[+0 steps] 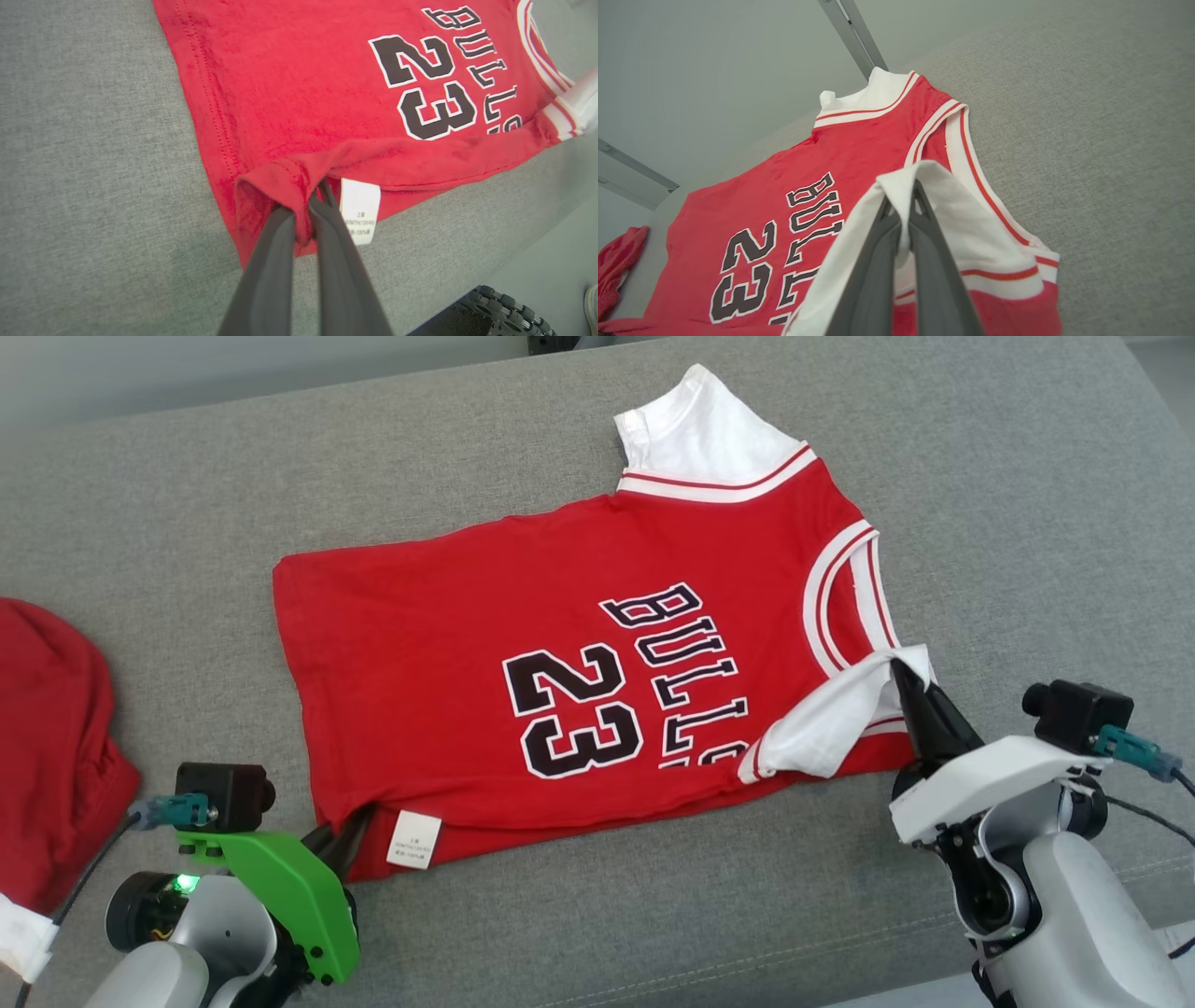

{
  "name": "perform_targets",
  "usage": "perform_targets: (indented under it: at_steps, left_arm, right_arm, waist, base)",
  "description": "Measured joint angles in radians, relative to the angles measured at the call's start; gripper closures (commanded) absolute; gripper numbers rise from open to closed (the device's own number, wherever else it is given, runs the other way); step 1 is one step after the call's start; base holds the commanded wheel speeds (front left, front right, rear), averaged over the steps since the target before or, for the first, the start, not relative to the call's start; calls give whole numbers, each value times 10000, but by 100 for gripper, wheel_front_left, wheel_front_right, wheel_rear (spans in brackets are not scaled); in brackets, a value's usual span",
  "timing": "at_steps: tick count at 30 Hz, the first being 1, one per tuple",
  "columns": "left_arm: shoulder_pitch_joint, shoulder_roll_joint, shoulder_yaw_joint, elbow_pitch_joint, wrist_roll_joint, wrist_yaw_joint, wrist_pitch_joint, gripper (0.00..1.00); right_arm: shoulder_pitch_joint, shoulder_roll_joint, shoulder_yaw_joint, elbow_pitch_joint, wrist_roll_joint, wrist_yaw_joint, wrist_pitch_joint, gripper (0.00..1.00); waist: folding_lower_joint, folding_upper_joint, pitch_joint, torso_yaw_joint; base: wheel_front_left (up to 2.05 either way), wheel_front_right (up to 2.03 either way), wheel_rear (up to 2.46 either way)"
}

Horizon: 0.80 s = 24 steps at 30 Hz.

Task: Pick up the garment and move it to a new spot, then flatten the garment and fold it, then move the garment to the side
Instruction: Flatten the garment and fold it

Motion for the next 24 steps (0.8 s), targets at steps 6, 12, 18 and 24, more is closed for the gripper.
perform_targets:
  at_steps: [6,12,18,24]
  left_arm:
    - [-453,-4,102,458,-355,-127,286,100]
    - [-623,-92,96,865,-497,-190,416,100]
    - [-872,-272,-48,1409,-566,-205,581,100]
    - [-1034,-451,-38,1795,-675,-211,621,0]
  right_arm:
    - [-1178,-268,290,1225,-173,0,-311,100]
    - [-2002,-441,861,2311,-301,0,-349,100]
    - [-2523,-562,1202,3361,-458,0,-499,100]
    - [-2917,-627,1476,4046,-581,0,-782,0]
  waist:
    - [0,0,113,-58]
    - [0,0,33,-33]
    - [0,0,9,76]
    - [0,0,-3,140]
  base:
    - [0,0,0]
    - [0,0,0]
    - [0,0,0]
    - [0,0,0]
